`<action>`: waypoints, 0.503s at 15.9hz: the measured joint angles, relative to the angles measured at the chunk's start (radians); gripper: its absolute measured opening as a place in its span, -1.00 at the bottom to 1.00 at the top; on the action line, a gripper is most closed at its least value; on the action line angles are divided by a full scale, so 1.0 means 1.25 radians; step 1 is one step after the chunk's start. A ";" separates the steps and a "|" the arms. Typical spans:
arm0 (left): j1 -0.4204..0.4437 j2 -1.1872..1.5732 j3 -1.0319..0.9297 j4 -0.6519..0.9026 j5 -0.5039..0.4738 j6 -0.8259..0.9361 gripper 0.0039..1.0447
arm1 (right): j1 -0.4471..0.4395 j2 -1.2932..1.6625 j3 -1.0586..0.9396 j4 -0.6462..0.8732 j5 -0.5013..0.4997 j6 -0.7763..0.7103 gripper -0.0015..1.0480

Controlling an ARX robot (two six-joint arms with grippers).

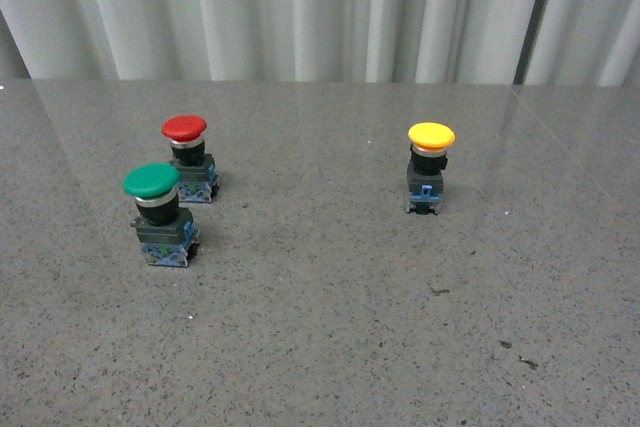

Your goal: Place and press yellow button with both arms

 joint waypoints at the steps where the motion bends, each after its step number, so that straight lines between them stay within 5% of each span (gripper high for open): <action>1: 0.000 0.000 0.000 0.000 0.000 0.001 0.87 | 0.000 0.000 0.000 0.000 0.000 0.000 0.87; 6: 0.000 0.000 0.000 0.000 0.000 0.002 0.88 | 0.000 0.000 0.000 0.000 0.000 0.000 0.87; 8: 0.000 0.000 0.000 0.000 0.000 0.002 0.88 | 0.011 0.091 0.026 -0.032 0.081 0.087 0.87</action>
